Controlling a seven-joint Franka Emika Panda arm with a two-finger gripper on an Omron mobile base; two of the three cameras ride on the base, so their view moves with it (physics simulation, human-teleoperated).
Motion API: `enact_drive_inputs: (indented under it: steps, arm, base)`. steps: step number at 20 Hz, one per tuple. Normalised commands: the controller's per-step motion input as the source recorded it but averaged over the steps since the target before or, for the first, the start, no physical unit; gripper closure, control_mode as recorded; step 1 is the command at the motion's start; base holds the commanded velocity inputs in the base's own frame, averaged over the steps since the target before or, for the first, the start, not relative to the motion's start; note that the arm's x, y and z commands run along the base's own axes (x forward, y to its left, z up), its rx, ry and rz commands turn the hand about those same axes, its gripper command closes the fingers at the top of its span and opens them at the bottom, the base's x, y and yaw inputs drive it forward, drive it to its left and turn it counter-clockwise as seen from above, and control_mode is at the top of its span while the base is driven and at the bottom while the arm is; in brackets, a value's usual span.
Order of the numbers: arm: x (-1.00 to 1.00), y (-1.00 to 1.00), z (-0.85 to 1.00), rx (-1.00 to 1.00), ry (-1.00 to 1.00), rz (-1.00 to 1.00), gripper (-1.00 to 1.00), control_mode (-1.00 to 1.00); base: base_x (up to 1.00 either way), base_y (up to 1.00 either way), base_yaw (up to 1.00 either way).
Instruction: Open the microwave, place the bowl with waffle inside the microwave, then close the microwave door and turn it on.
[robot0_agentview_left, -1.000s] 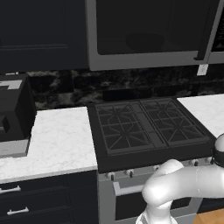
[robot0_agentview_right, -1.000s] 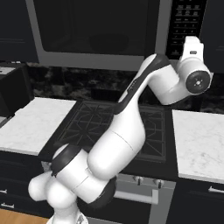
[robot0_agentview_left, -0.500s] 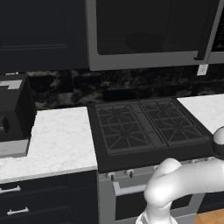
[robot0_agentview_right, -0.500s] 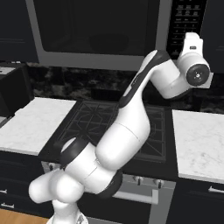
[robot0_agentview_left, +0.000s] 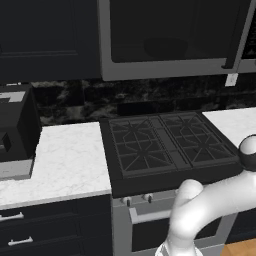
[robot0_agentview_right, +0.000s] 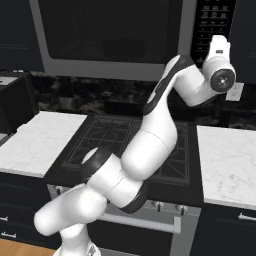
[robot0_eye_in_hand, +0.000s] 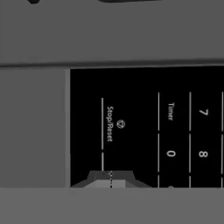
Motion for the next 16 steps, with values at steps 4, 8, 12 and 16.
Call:
enact_drive_inputs:
  steps: [4,8,12,16]
  arm:
    - [0.44,-0.25,0.00,0.00,0.00,0.00,1.00,-1.00]
    - [0.25,-0.26,0.00,0.00,0.00,0.00,1.00,-1.00]
    - [-0.38,-0.12,0.00,0.00,-0.01,0.00,1.00,-1.00]
    - [-1.00,0.16,-0.42,0.00,-0.03,0.00,1.00,-1.00]
  base:
    - [0.00,0.00,0.00]
    - [0.00,0.00,0.00]
    - [0.00,0.00,0.00]
    - [0.00,0.00,0.00]
